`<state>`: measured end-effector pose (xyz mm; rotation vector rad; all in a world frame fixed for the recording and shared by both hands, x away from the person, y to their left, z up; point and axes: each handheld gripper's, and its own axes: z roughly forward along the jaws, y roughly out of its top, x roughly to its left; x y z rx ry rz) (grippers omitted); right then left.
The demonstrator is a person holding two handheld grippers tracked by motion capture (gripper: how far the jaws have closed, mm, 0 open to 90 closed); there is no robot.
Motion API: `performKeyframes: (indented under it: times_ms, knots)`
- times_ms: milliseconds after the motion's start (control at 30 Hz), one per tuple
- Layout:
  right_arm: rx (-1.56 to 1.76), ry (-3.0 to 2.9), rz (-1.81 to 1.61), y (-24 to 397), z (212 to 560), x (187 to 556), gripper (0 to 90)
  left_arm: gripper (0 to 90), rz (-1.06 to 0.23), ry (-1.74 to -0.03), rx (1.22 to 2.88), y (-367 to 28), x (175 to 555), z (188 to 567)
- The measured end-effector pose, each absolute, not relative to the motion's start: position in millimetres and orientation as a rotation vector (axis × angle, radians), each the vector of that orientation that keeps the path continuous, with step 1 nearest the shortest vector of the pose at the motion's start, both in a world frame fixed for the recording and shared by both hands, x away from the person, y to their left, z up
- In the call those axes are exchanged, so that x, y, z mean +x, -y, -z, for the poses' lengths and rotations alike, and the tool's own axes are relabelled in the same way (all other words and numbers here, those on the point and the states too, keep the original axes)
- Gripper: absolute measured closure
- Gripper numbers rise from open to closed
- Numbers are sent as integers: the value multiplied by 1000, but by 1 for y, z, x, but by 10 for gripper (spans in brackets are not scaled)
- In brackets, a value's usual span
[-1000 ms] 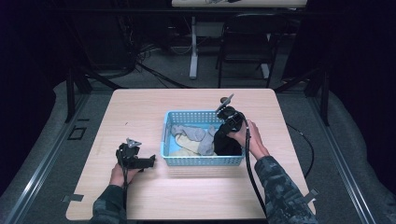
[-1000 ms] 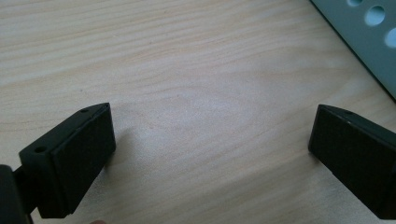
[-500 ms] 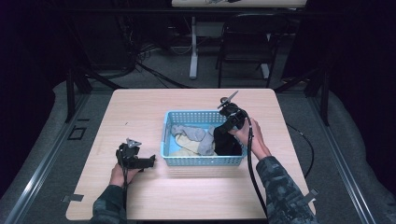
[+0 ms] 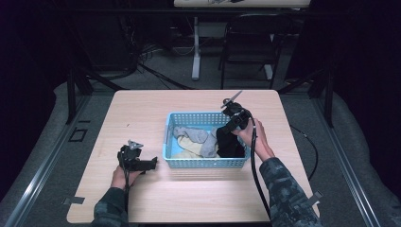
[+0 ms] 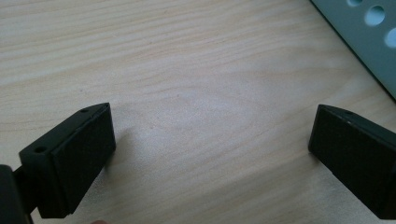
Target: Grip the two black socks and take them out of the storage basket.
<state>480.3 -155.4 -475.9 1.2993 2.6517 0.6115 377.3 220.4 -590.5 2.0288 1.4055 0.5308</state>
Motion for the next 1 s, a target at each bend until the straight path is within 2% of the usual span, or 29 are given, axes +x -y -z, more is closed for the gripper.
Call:
performKeyframes:
  times_ms: [1000]
  knots:
    - [1239, -2574, -766, 173, 404, 463, 796, 6, -531, -1405, 2029, -220, 377, 590]
